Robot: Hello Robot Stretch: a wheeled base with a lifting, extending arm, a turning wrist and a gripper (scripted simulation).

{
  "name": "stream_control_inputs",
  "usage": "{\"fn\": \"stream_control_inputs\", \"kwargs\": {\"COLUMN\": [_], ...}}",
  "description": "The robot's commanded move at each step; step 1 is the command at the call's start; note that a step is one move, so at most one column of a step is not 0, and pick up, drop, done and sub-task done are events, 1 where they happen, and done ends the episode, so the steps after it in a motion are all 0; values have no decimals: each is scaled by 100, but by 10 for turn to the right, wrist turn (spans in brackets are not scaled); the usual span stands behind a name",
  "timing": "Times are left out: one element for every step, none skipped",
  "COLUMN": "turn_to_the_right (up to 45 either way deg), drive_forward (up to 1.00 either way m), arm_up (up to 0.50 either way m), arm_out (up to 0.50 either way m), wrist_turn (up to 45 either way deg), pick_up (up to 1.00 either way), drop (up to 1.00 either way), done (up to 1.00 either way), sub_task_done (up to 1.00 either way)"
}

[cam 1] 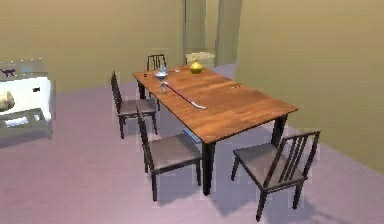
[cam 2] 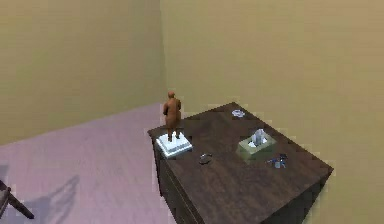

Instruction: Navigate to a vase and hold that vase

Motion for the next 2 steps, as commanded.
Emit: {"fn": "stream_control_inputs", "kwargs": {"turn_to_the_right": [450, 90], "drive_forward": [0, 0], "arm_up": [0, 0], "arm_out": [0, 0], "wrist_turn": [0, 0], "pick_up": [0, 0], "drop": [0, 0], "done": [0, 0], "sub_task_done": [0, 0]}}
